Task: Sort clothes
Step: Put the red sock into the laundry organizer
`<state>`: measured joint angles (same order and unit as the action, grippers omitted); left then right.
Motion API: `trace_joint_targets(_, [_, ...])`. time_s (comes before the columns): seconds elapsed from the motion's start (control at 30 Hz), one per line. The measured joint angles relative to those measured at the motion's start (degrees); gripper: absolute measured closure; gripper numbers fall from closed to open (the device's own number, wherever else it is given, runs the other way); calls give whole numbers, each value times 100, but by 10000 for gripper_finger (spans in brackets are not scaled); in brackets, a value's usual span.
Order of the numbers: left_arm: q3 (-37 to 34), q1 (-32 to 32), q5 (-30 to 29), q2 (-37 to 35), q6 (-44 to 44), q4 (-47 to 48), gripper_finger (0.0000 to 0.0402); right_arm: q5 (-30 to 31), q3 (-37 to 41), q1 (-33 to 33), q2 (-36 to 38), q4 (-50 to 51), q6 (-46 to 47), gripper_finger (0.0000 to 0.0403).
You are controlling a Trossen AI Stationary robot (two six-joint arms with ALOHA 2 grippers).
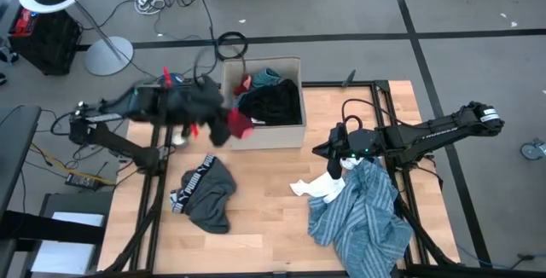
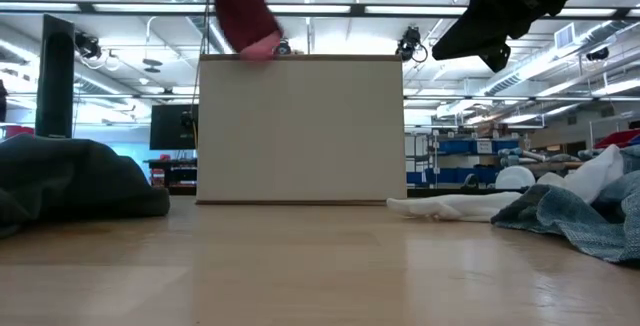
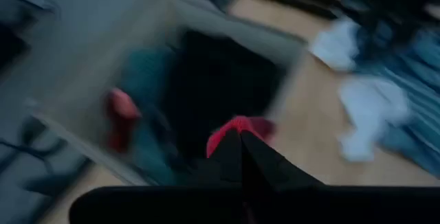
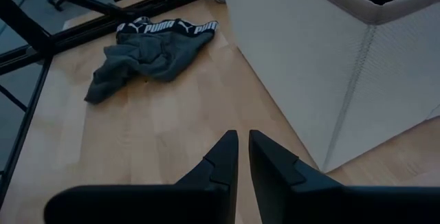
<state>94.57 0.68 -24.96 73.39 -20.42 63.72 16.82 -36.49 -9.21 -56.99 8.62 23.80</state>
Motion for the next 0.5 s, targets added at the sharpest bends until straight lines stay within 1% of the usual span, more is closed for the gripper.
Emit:
trace_joint_targets(0.1, [297,732,-25,105,594,-130,401,0,0,0,0,0,-1,364])
trace_joint_targets(0.17, [357,1192,24,183,924,-360,401,0,0,0,0,4,-3,364])
trace_joint_targets(0.33, [366,2176,715,437,1568,-1125,401,1,0,0,0,9,-54,364])
trace_joint_targets(0.5, [366,2837,1113,923,1857,-1300,401,2,0,0,0,9,-98,364])
